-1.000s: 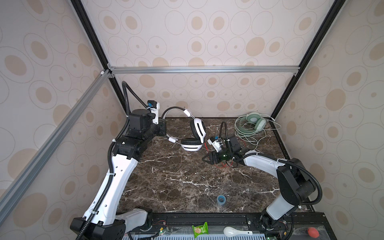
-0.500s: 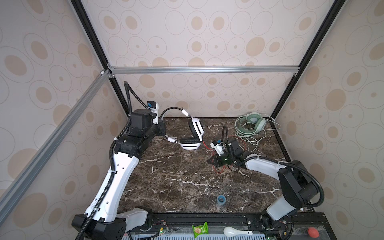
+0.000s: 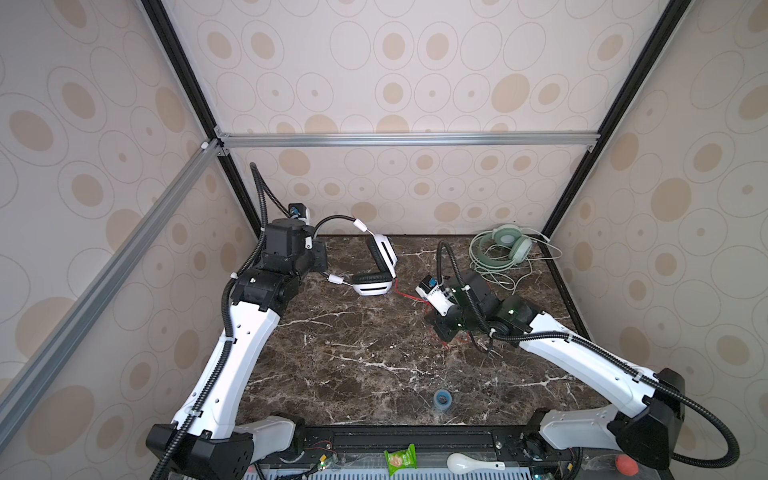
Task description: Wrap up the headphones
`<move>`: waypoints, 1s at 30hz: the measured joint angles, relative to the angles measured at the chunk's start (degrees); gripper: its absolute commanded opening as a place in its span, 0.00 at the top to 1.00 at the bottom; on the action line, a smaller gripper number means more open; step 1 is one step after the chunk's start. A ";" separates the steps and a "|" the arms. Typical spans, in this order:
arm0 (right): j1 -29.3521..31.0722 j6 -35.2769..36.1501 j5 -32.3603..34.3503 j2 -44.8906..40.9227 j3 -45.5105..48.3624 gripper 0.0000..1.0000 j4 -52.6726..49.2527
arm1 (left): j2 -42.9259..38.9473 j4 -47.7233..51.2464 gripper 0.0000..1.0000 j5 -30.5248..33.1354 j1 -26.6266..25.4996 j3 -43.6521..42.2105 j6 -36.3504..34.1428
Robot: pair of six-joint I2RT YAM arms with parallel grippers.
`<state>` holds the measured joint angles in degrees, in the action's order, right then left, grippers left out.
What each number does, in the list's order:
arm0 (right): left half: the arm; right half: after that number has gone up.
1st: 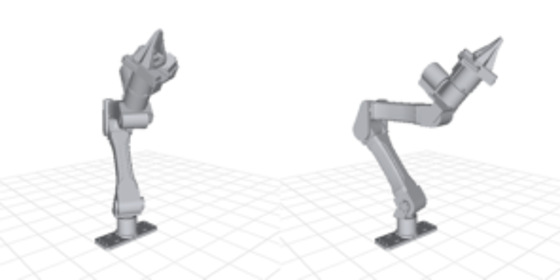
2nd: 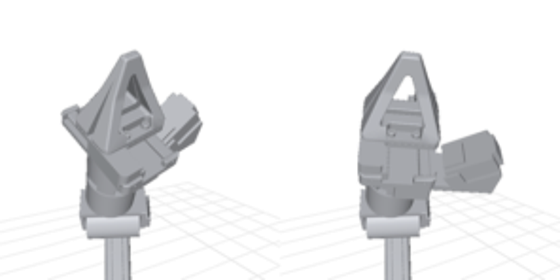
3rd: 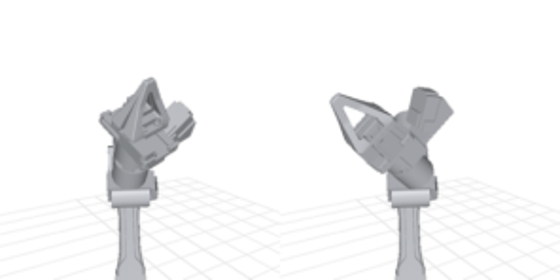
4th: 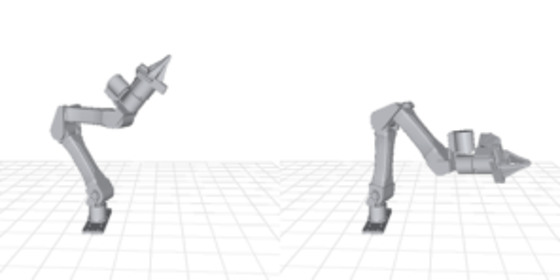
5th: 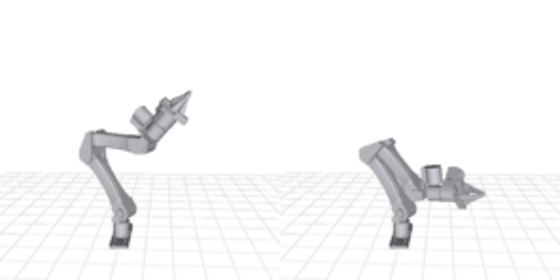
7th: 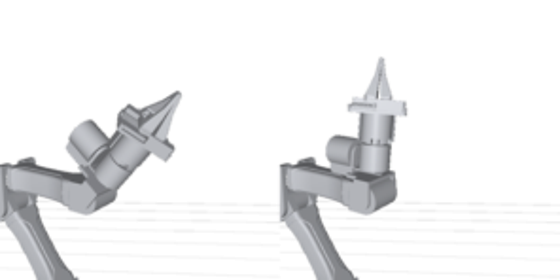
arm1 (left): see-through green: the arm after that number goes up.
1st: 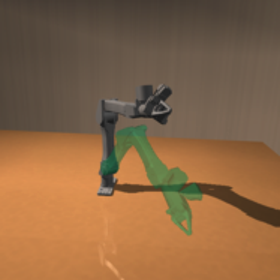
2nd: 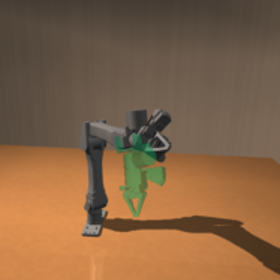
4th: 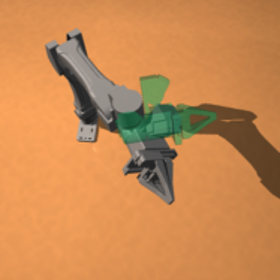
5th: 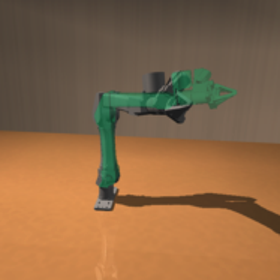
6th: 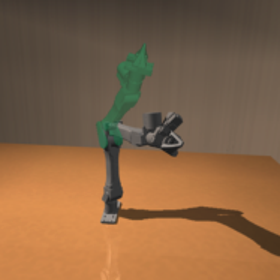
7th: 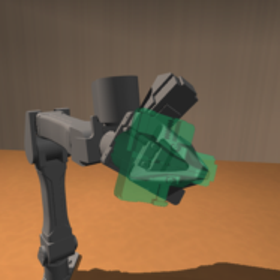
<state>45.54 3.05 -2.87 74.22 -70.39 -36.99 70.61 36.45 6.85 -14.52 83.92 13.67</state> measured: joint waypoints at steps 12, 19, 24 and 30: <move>7.28 4.79 13.53 12.70 -26.29 1.00 -14.49 | -2.08 0.15 1.00 1.05 -0.04 -5.14 -0.07; 7.28 4.22 18.75 18.80 -37.62 1.00 -19.89 | -2.80 0.44 1.00 -0.20 -0.48 -8.50 -0.92; 7.28 3.85 21.16 24.15 -46.23 1.00 -23.52 | -2.91 0.48 1.00 -2.10 -1.75 -8.87 -2.12; 6.84 3.78 22.32 28.89 -52.11 1.00 -25.97 | -3.67 0.44 1.00 -4.33 -4.02 -9.40 -3.52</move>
<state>52.38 6.83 19.44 103.11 -122.50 -62.96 66.94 36.88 2.52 -18.55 74.52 10.15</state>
